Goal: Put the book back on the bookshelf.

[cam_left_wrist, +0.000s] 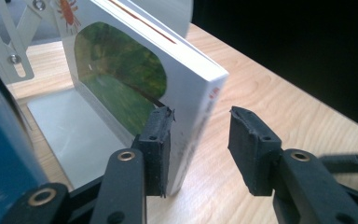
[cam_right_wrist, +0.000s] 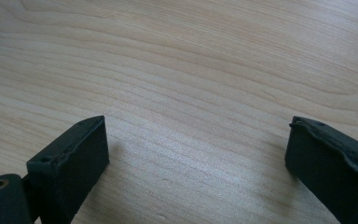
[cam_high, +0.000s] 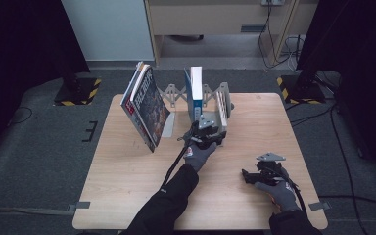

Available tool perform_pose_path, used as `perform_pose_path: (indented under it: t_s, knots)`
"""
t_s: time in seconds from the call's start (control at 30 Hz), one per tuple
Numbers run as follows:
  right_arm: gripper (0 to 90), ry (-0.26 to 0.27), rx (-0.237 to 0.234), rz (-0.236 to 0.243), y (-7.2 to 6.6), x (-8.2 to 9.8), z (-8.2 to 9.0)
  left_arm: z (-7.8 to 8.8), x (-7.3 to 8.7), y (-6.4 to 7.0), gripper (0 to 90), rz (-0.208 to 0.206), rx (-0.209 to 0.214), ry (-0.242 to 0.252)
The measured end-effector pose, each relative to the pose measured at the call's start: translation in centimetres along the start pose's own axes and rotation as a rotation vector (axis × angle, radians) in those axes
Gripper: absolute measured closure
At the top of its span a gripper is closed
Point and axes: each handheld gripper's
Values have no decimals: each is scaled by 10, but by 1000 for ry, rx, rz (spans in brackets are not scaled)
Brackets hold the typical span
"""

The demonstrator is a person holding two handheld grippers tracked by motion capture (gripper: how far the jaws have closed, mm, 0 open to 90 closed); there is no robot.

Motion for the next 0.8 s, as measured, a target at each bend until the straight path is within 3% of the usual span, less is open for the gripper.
perform_pose_path:
  t_s: [0.3,0.47,0.67,0.8]
  knots:
    - [62,4,-1,-1,0,0,0,39,3,-1,511,-57,22,-36]
    - [61,6,0,1,0,0,0,68,10,-11,477,-80,-1,-59]
    - [68,-18,-14,7,0,-1,2,101,25,-29,433,-77,-17,-103]
    - [86,-28,-48,8,0,-3,4,127,43,-48,402,-33,-42,-119]
Point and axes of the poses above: each handheld gripper's, and its own axes: z roughly backward along the jaws, x roughly out of its underside, y roughly to its right, and after that the axes turned 11 degrees about z, right-handed
